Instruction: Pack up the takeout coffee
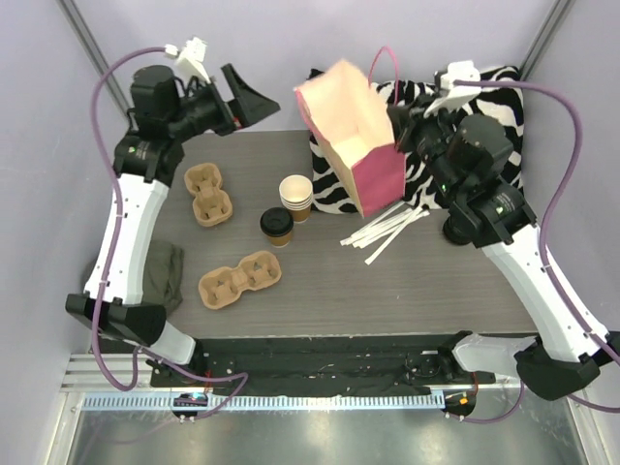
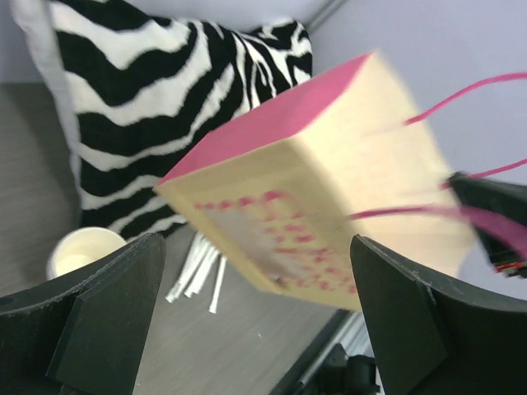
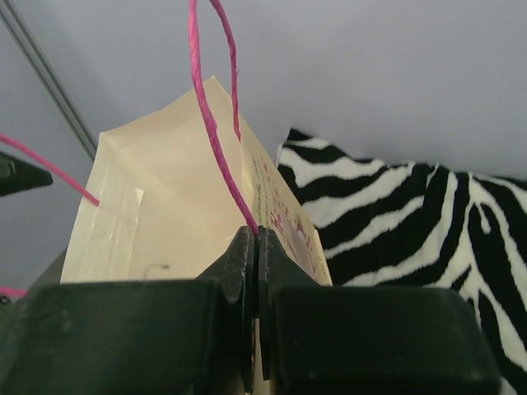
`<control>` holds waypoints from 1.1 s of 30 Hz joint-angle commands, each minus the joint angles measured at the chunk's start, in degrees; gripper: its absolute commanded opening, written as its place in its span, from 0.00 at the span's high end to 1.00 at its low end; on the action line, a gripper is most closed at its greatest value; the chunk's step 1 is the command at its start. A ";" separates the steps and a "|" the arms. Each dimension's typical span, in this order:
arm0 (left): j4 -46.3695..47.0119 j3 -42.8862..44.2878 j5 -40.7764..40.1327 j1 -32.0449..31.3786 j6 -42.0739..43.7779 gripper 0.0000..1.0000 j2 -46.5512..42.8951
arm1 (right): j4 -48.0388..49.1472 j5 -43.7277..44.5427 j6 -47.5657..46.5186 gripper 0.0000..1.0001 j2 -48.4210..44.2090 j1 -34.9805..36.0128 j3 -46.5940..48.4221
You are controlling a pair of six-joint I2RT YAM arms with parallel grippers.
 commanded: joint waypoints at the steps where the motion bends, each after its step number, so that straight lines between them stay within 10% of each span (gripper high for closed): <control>1: 2.59 -0.04 -0.08 -3.91 -1.88 0.00 1.13 | -7.33 0.91 3.15 0.99 -6.13 1.32 -7.53; 22: 4.70 -18.49 -0.35 -15.86 -12.78 0.17 2.89 | -10.76 3.38 7.19 0.99 -15.19 2.90 -19.86; 33: 3.30 -17.98 -0.53 -16.66 -11.11 0.67 4.29 | -10.76 -3.03 8.77 0.99 -16.60 2.99 -20.22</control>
